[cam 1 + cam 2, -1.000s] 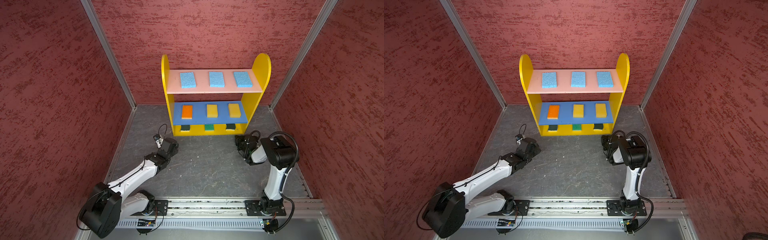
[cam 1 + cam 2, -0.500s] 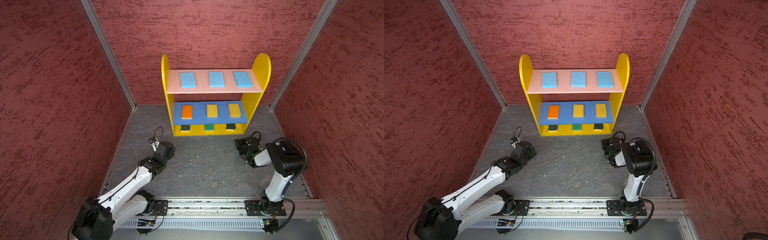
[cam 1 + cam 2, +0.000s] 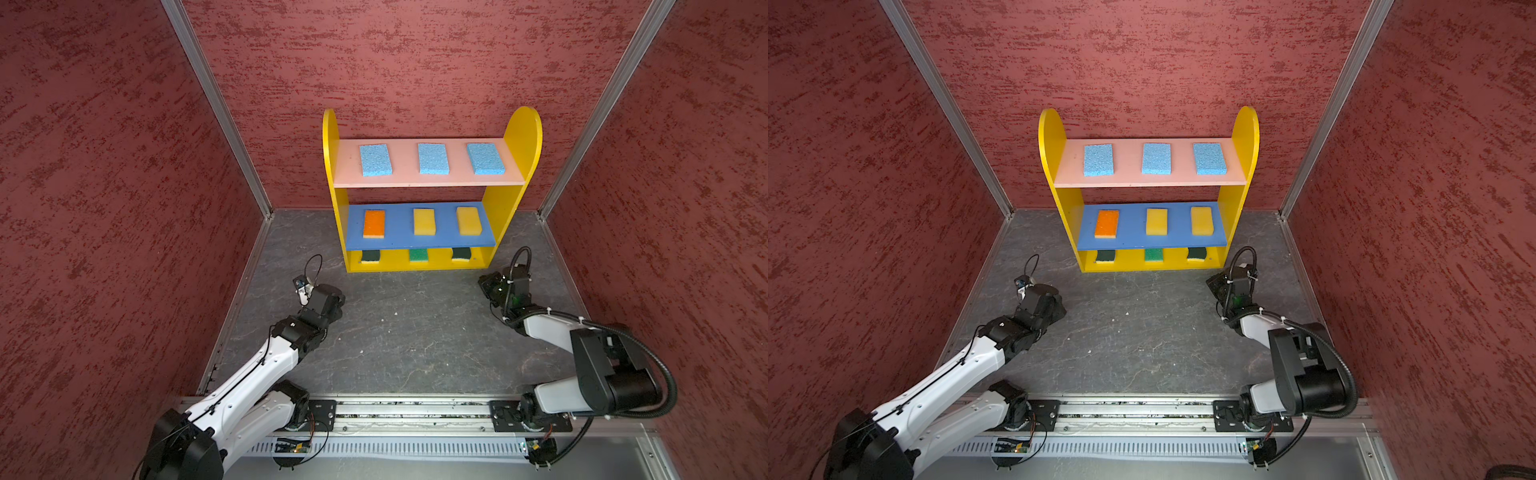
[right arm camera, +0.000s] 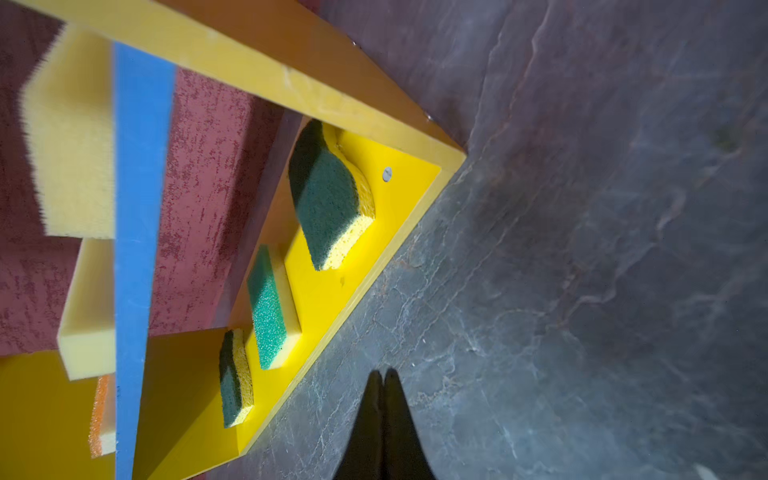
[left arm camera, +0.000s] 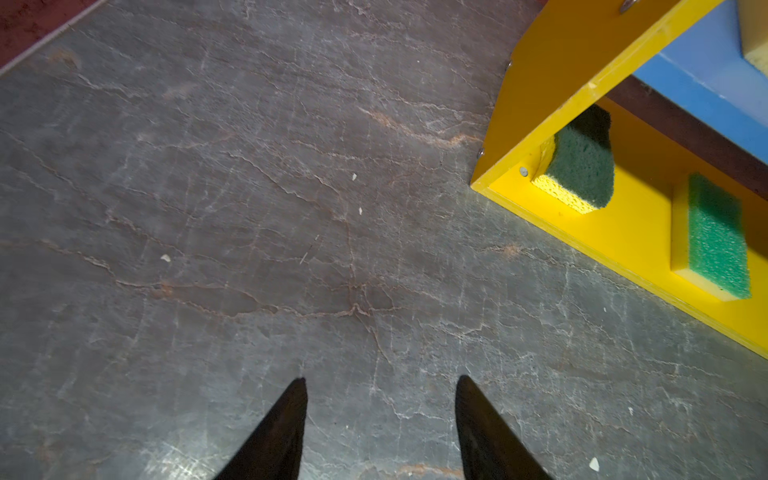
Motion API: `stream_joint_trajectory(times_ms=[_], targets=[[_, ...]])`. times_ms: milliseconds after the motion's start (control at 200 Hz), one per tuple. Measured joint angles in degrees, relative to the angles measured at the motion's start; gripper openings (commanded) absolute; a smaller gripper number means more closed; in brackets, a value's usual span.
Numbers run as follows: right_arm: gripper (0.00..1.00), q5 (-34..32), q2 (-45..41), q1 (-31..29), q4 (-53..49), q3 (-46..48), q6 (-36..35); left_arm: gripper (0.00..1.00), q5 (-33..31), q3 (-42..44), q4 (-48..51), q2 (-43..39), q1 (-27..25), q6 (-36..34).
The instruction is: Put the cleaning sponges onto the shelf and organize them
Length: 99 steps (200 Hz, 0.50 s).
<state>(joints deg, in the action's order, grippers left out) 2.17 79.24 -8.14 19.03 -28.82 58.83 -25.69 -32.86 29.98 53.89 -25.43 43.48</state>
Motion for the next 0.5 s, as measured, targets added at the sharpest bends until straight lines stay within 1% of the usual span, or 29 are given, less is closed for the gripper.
stream_joint_trajectory(times_ms=[65,125,185,235,266,361,456,476,496], targets=[[0.11,-1.3,-2.6,0.0,-3.1,-0.5,-2.2,0.58,0.3,-1.0,0.1,1.0,1.0,-1.4],[0.17,-2.3,-4.6,0.0,-5.6,-1.0,-4.2,0.59,1.2,-1.8,0.0,1.9,1.7,-2.9],[0.28,-3.3,-6.5,0.0,-7.9,-1.3,-5.9,0.59,2.6,-2.7,0.0,3.0,2.4,-4.6],[0.39,-4.2,-8.0,0.0,-9.8,-1.7,-7.8,0.6,3.9,-3.4,-0.2,3.7,2.9,-5.9],[0.43,-4.8,-8.8,0.0,-10.9,-1.9,-8.9,0.61,4.9,-3.8,-0.5,4.2,3.2,-7.0],[0.5,-7.0,-11.4,0.0,-15.0,-2.8,-11.9,0.62,7.5,-5.5,-0.6,5.6,3.7,-9.7],[0.56,-9.4,-13.8,0.0,-18.8,-3.9,-14.8,0.63,8.3,-7.5,-0.7,7.1,3.8,-11.8],[0.58,-9.9,-14.4,0.0,-19.5,-4.0,-15.4,0.63,8.3,-7.8,-0.8,7.4,3.8,-12.2],[0.63,-10.3,-14.8,0.0,-20.0,-4.2,-16.0,0.63,8.4,-8.2,-0.8,7.6,3.9,-12.5]])
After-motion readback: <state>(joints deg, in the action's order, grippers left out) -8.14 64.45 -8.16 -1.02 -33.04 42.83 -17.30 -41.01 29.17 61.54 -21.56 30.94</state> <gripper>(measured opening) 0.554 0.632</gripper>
